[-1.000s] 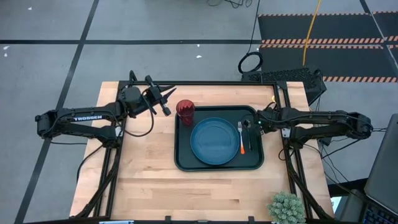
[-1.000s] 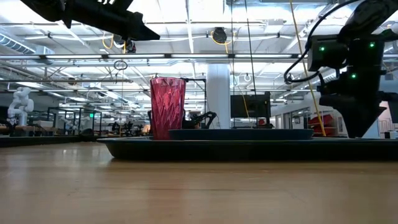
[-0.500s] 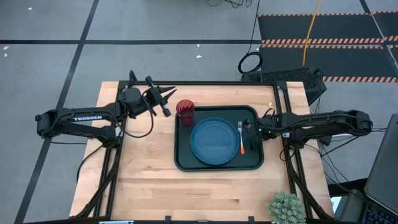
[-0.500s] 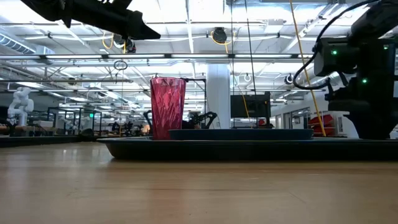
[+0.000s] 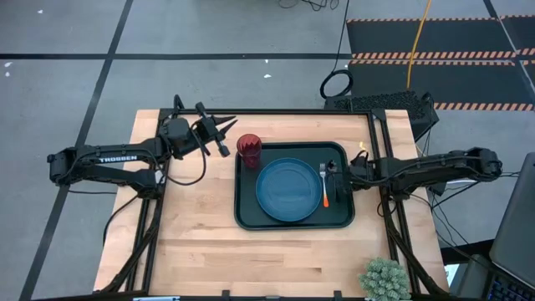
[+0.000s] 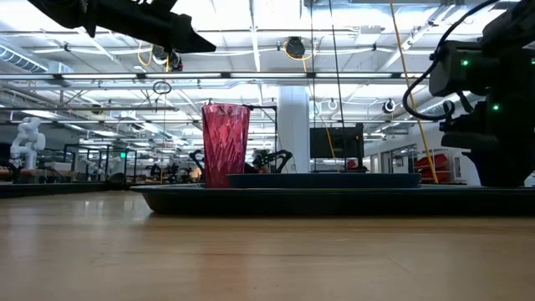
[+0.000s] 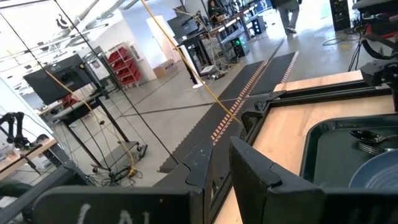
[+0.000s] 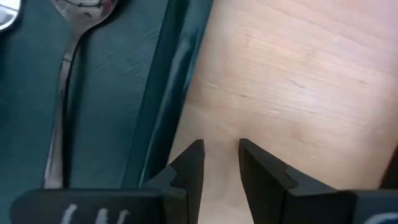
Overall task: Pick and place plate/cup/fork/spoon on tray
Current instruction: Adjust the black tray
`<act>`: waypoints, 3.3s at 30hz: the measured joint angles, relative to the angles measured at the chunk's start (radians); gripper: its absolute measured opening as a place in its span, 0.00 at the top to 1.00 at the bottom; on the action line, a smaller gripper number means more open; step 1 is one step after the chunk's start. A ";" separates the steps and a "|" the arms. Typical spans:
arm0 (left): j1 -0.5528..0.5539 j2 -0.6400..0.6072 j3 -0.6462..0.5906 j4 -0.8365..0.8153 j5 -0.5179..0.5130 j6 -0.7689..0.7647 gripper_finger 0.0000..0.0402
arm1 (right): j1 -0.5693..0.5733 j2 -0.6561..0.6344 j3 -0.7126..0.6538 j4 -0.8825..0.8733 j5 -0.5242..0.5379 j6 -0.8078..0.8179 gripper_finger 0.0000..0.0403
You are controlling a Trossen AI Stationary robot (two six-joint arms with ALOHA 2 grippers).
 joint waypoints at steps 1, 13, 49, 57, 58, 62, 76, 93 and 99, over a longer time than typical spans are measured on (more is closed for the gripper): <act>0.000 0.000 0.000 0.000 0.000 0.000 0.86 | 0.005 0.000 0.000 0.003 0.000 0.002 0.77; 0.000 0.000 0.000 0.000 0.000 0.006 0.86 | 0.034 0.001 0.000 0.052 -0.001 0.029 0.77; 0.000 0.000 0.000 0.005 0.000 0.008 0.86 | 0.081 0.002 -0.002 0.211 -0.056 0.025 0.77; 0.000 0.000 0.000 0.005 0.000 0.009 0.86 | 0.081 0.002 -0.002 0.233 -0.040 0.015 0.77; 0.000 0.000 0.000 0.005 0.000 0.009 0.86 | 0.081 0.002 -0.002 0.239 -0.036 0.010 0.77; 0.000 0.000 0.000 0.009 0.000 0.012 0.86 | 0.081 0.002 -0.002 0.267 0.000 -0.009 0.77; 0.000 0.000 0.000 0.012 0.000 0.015 0.86 | 0.081 0.002 -0.002 0.286 0.034 -0.069 0.77; 0.000 0.000 0.000 0.012 0.000 0.015 0.86 | 0.079 0.002 -0.002 0.315 0.104 -0.122 0.77; 0.000 0.000 0.000 0.011 0.000 0.017 0.86 | 0.079 -0.001 -0.001 0.311 0.094 -0.182 0.77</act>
